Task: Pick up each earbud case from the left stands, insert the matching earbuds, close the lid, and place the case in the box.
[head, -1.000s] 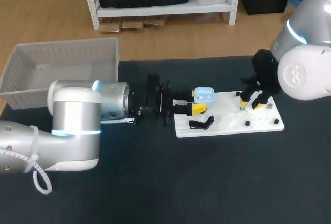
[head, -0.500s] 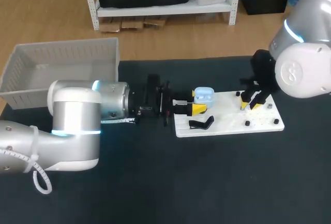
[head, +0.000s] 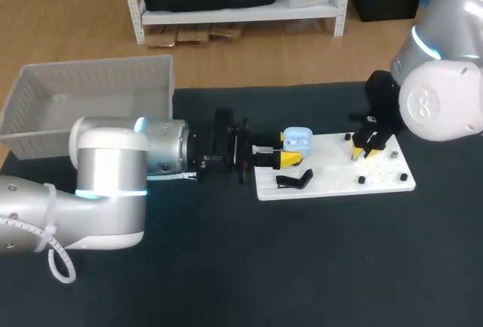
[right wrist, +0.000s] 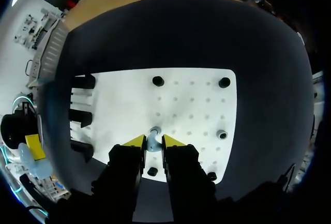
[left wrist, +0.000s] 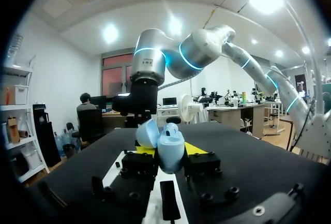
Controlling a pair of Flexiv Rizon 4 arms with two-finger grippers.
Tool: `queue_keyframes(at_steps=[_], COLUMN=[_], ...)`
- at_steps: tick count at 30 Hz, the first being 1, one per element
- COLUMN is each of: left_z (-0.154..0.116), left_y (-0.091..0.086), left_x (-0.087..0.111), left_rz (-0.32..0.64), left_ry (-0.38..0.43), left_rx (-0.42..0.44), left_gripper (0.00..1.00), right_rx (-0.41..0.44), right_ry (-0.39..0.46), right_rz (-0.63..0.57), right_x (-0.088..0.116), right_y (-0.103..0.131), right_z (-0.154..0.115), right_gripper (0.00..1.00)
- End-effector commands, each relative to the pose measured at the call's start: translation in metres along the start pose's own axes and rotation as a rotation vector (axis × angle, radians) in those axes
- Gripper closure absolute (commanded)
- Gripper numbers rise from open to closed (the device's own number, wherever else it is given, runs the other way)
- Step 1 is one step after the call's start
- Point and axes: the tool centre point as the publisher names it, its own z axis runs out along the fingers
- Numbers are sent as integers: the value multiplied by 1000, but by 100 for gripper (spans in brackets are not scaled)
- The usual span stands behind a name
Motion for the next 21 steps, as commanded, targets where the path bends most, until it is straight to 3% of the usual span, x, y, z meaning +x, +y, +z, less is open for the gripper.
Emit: queue_keyframes(at_steps=[1, 10, 21], left_z=[0, 0, 0], left_y=[-2, -2, -2], left_x=[0, 0, 0], left_rz=[4, 4, 4], left_ry=[-2, -2, -2], left_rx=[-10, -10, -10], left_gripper=[100, 100, 100], right_rx=[34, 131, 230], right_ry=[2, 42, 64], right_rz=[13, 107, 292], right_x=[6, 13, 36], right_y=[9, 25, 78], right_z=[-13, -49, -123], right_gripper=[100, 100, 100])
